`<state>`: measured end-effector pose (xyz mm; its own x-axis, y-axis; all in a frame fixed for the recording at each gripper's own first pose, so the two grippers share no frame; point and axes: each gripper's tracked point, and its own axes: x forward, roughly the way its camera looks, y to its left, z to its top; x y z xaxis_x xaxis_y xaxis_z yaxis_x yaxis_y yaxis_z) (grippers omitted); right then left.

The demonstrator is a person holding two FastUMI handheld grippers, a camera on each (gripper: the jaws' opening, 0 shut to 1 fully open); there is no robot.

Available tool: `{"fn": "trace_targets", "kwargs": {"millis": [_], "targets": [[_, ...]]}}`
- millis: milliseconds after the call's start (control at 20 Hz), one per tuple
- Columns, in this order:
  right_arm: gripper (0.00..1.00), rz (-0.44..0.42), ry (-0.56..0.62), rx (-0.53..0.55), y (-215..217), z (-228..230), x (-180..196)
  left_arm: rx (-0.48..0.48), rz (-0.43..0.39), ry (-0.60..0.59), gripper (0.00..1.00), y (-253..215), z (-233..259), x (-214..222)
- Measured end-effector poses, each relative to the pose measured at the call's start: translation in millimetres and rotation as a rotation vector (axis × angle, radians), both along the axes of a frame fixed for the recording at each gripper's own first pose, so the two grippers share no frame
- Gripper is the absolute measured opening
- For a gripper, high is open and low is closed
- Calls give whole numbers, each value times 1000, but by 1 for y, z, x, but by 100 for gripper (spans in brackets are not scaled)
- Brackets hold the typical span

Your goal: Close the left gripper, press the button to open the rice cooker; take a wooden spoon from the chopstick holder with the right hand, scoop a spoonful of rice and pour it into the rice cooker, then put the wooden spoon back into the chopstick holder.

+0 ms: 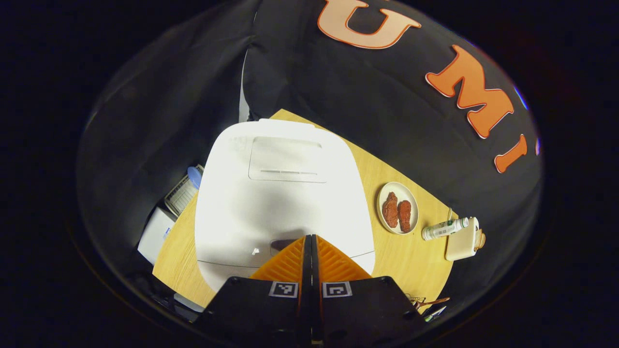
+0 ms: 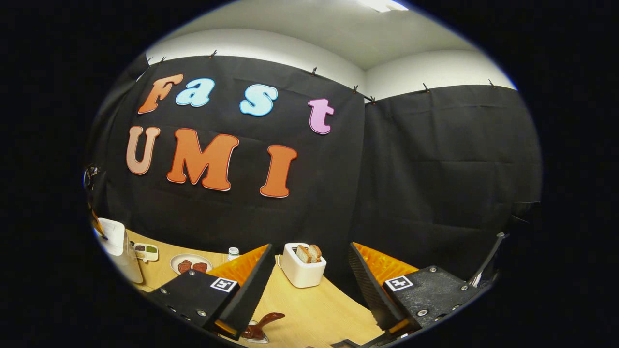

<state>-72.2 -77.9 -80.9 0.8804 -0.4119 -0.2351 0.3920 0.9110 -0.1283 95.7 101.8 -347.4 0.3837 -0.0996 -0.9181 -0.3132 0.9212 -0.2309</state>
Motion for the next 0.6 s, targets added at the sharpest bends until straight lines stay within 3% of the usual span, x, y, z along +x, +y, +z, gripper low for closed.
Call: {"fn": "trace_targets", "kwargs": {"millis": [600], "targets": [[96,15,57,14,8,-21,2,91,-68,83,5,5,-11,-9]]}}
